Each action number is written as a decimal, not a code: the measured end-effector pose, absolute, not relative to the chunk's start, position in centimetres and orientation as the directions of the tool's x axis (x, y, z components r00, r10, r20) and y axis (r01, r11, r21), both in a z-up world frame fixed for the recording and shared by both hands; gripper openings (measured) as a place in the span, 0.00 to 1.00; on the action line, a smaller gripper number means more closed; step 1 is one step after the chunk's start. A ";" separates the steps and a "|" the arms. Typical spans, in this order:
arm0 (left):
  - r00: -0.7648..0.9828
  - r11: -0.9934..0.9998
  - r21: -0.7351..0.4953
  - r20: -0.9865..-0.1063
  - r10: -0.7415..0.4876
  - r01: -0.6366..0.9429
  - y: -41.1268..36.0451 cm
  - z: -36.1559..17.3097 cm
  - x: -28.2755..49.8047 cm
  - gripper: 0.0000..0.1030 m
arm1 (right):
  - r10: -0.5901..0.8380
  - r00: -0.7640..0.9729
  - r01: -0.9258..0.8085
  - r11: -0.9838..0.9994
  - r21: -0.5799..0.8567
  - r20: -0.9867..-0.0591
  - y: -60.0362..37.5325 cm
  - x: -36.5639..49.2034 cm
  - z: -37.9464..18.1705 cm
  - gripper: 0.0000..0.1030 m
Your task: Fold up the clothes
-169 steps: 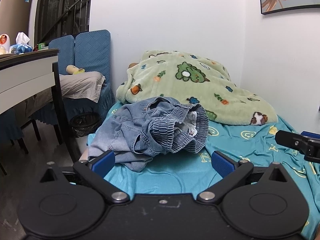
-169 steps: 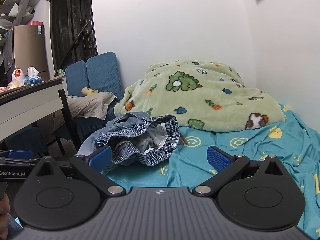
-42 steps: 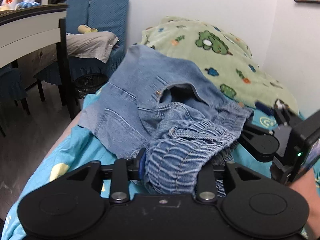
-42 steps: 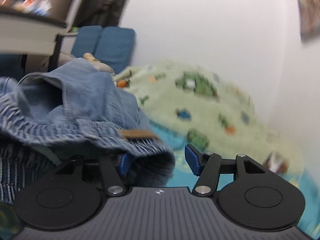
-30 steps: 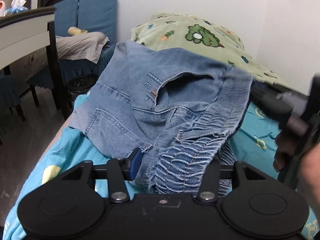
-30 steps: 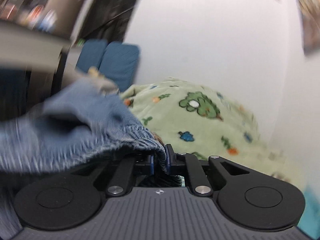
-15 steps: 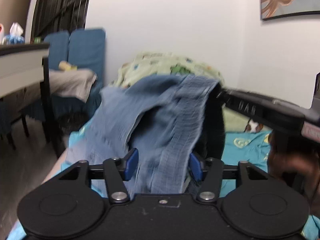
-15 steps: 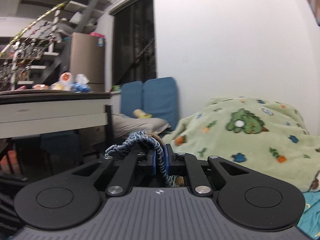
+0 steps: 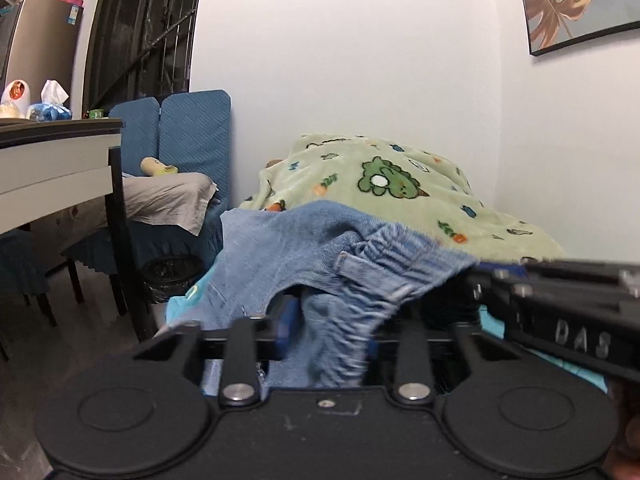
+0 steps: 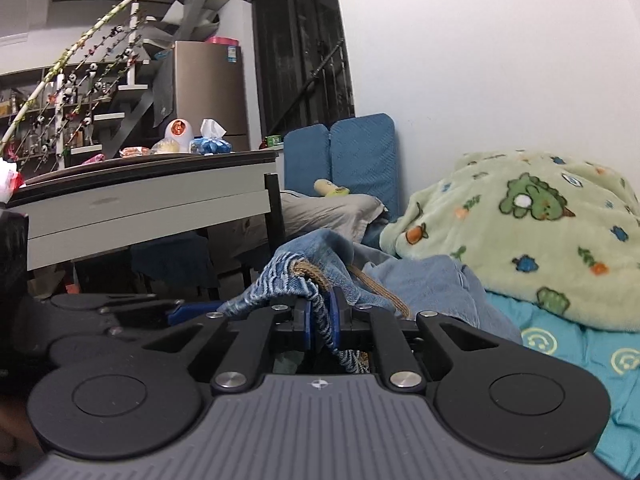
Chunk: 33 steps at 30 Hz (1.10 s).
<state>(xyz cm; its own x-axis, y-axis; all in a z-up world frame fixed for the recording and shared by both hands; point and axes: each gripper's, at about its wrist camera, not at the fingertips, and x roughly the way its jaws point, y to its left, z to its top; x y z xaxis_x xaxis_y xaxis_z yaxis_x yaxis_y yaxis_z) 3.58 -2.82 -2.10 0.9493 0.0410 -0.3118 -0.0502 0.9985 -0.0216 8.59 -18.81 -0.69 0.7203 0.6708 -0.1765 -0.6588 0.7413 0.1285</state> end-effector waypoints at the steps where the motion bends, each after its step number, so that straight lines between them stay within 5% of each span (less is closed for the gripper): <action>1: 0.950 0.999 -0.018 -0.310 0.044 -0.051 -2.8 -2.0 3.5 0.12 | 0.667 0.722 -0.655 0.745 0.127 -0.184 -18.8 8.4 -0.9 0.13; 4: 0.952 0.996 -0.029 -0.300 0.066 -0.079 -2.4 -2.0 3.3 0.10 | 0.663 0.720 -0.655 0.747 0.113 -0.206 -19.1 8.2 -1.9 0.15; 6: 0.949 0.992 -0.068 -0.305 0.076 -0.102 -1.6 -1.8 3.3 0.10 | 0.661 0.718 -0.655 0.747 0.111 -0.216 -19.4 8.2 -2.5 0.39; 8: 0.946 0.987 -0.111 -0.313 0.079 -0.119 -0.8 -1.6 3.4 0.10 | 0.654 0.725 -0.642 0.756 0.131 -0.216 -20.1 8.0 -2.8 0.48; 14: 0.940 0.980 -0.148 -0.333 0.074 -0.130 -0.3 -1.4 3.7 0.10 | 0.540 0.779 -0.571 0.821 -0.006 -0.320 -20.0 9.5 -4.8 0.55; 18: 0.934 0.982 -0.143 -0.349 0.069 -0.126 -0.3 -1.6 3.9 0.11 | 0.427 0.795 -0.556 0.796 -0.239 -0.431 -17.7 10.5 -7.1 0.55; 24: 0.927 0.984 -0.127 -0.368 0.071 -0.125 -0.5 -2.0 4.1 0.11 | 0.393 0.790 -0.516 0.841 -0.163 -0.471 -18.3 13.8 -9.9 0.49; 33: 0.923 0.978 -0.141 -0.376 0.089 -0.151 -0.1 -2.2 4.2 0.11 | 0.424 0.769 -0.582 0.775 -0.248 -0.479 -16.9 12.3 -10.4 0.45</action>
<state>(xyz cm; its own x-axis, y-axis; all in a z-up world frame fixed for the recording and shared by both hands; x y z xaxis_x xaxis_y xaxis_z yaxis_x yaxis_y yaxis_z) 4.21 -0.13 -2.23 0.9225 0.0887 -0.3756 -0.1515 0.9784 -0.1409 12.33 -16.88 -10.43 0.7686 0.4239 -0.4791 -0.5818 0.7745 -0.2483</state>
